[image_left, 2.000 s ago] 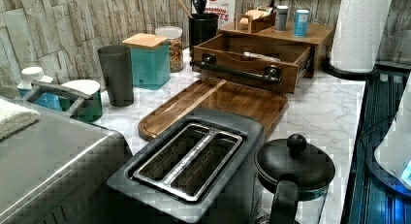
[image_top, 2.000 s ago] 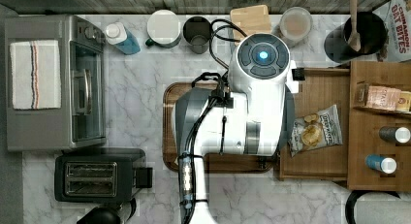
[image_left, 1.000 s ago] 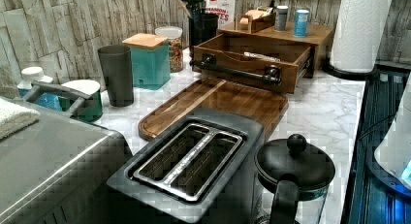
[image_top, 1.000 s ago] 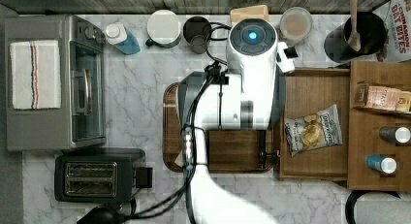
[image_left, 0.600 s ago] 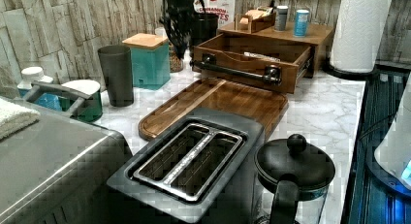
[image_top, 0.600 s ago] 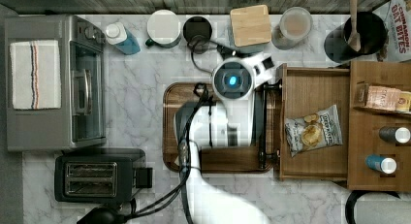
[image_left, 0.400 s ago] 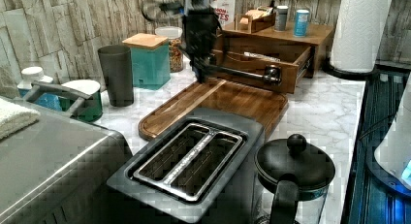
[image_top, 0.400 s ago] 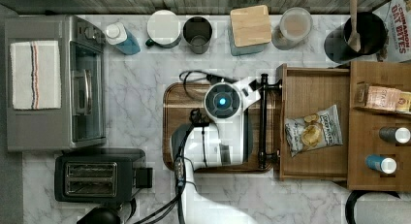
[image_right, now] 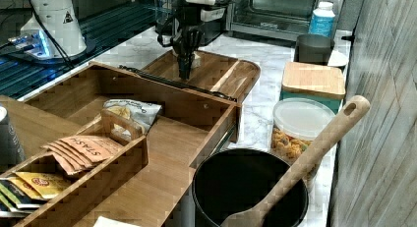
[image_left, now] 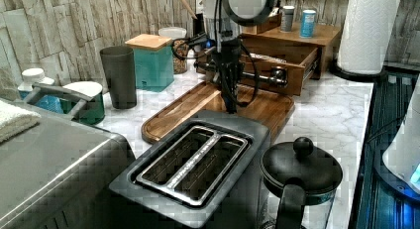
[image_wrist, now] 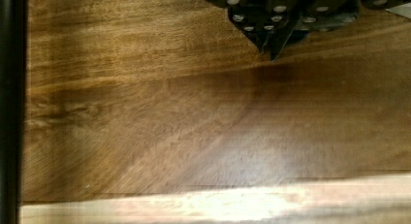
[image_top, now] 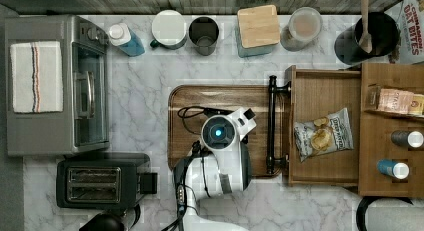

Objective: Close the drawer.

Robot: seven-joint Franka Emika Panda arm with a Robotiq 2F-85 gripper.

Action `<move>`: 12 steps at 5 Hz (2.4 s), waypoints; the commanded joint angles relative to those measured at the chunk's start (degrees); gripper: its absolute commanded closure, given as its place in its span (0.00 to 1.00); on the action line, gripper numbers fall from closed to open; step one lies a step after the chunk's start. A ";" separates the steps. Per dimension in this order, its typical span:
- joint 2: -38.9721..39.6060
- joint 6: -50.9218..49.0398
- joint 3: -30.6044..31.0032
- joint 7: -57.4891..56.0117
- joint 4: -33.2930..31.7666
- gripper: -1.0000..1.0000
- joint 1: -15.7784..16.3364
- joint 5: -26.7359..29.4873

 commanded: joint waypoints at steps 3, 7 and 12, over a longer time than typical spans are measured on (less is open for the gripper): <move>-3.79 2.74 0.50 5.01 -1.39 1.00 0.75 -2.98; -2.10 3.79 -2.73 2.55 2.83 1.00 -1.50 -7.37; -1.86 7.01 -10.24 -33.25 5.46 1.00 -9.25 9.46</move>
